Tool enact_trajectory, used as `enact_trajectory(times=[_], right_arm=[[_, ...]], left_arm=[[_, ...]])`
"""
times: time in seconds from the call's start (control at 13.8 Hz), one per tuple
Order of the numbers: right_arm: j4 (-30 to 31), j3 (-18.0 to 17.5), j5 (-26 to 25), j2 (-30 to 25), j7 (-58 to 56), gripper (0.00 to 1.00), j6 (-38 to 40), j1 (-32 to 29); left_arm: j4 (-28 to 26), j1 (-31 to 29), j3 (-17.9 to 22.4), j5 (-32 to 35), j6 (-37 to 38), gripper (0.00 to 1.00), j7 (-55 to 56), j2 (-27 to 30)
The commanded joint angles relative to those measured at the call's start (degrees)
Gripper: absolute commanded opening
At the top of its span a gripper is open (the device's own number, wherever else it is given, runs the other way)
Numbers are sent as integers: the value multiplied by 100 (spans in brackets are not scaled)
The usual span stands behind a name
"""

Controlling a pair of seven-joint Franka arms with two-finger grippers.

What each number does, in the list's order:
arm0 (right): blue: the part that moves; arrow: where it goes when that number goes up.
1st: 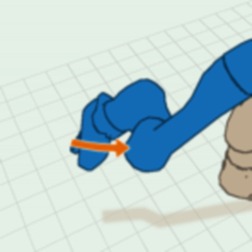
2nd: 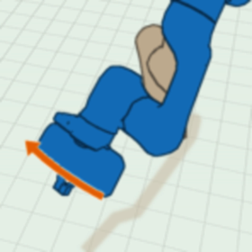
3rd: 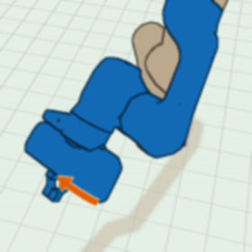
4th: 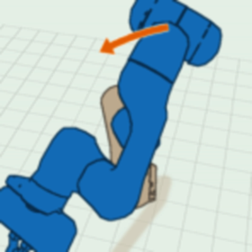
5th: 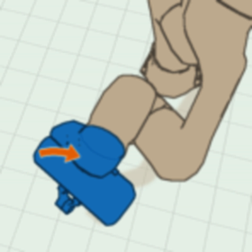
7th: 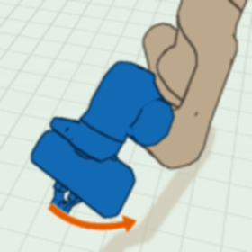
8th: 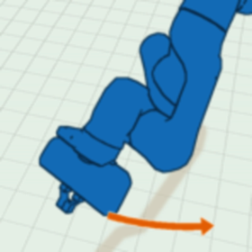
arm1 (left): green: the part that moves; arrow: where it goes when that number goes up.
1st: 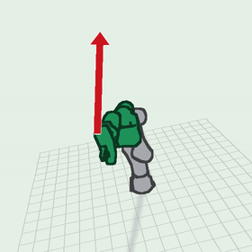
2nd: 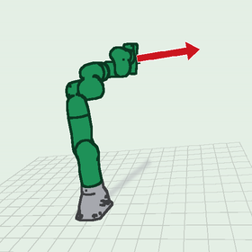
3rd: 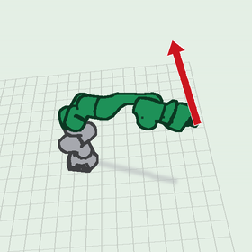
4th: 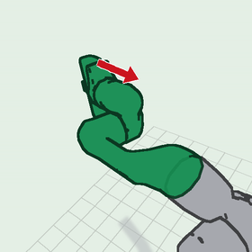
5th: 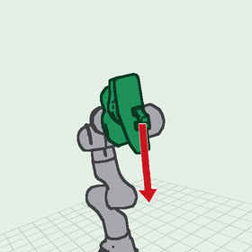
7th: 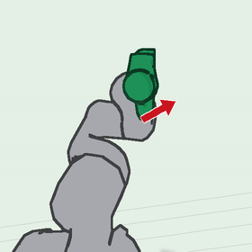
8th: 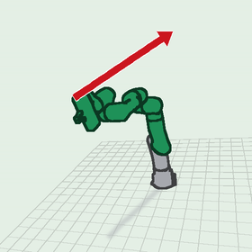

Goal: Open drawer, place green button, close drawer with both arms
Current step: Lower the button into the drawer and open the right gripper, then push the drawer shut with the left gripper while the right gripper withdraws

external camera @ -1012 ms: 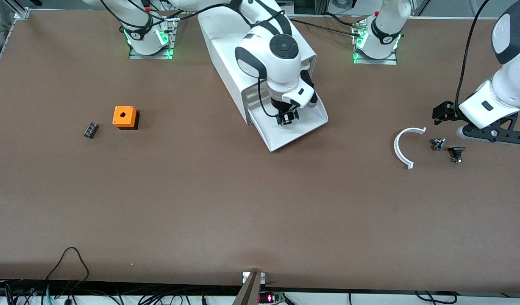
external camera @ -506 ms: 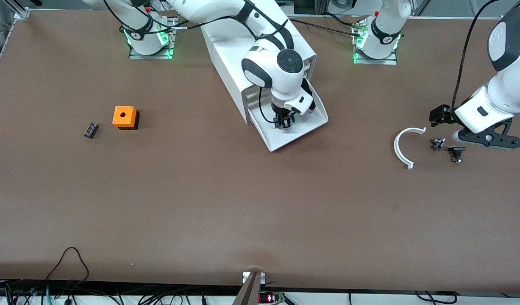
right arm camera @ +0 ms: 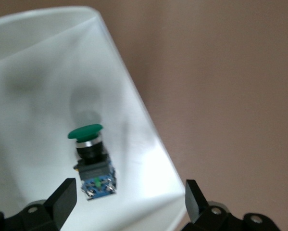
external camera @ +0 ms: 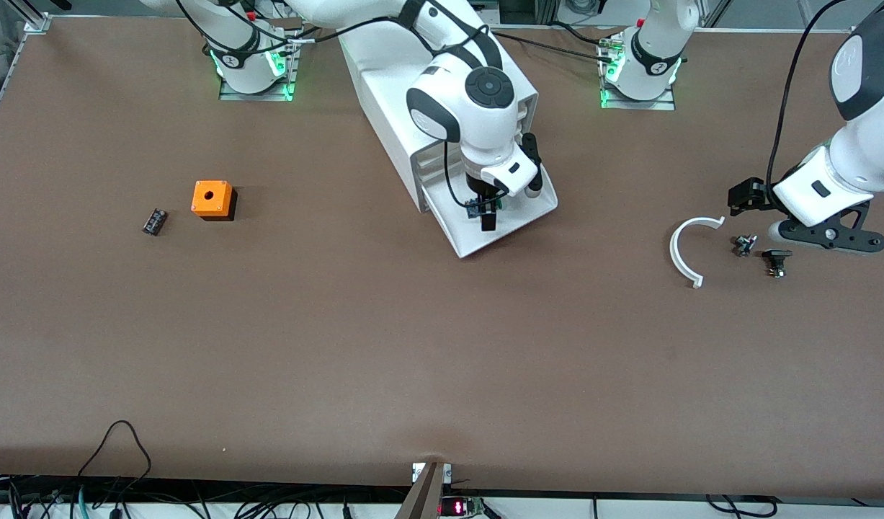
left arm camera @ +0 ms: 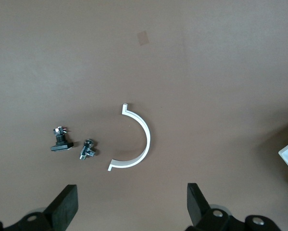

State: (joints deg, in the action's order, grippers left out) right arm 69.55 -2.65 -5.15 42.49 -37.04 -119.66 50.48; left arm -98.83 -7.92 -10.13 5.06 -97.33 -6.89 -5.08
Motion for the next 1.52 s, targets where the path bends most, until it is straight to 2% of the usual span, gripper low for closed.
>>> enact_trajectory(times=[0.0, 0.22, 0.36, 0.51, 0.8, 1.01, 1.16, 1.3, 1.45], right_arm=[[15, 291, 163, -460, 83, 100, 171, 50], [49, 633, 434, -881, 214, 100, 171, -90], [67, 836, 725, -1180, 346, 100, 179, -335], [199, 863, 735, -1497, 390, 100, 223, -765], [453, 951, 691, -1832, 1494, 100, 556, -1513], [559, 1564, 664, -1850, 1900, 100, 1013, -1594], [595, 1916, 690, -1859, 2829, 100, 1320, -1602], [595, 2084, 708, -1885, 3682, 100, 1479, -1690], [638, 2094, 726, -2060, 4220, 100, 1848, -1926]], left_arm=[[-152, 9, 3, -321, -355, 100, 187, -186], [-531, 159, -67, -392, -1276, 100, 512, -616], [-934, 238, -85, -392, -2329, 100, 836, -1107], [-1487, 492, -85, -444, -3420, 100, 1397, -1372], [-1595, 957, -331, -637, -3749, 100, 2927, -1890], [-1797, 1414, -340, -813, -4434, 100, 3315, -2120], [-1806, 1739, -357, -814, -4435, 100, 3544, -2164], [-1937, 1872, -532, -831, -4444, 100, 3676, -2173], [-2052, 1951, -813, -1189, -4436, 100, 3843, -2156]])
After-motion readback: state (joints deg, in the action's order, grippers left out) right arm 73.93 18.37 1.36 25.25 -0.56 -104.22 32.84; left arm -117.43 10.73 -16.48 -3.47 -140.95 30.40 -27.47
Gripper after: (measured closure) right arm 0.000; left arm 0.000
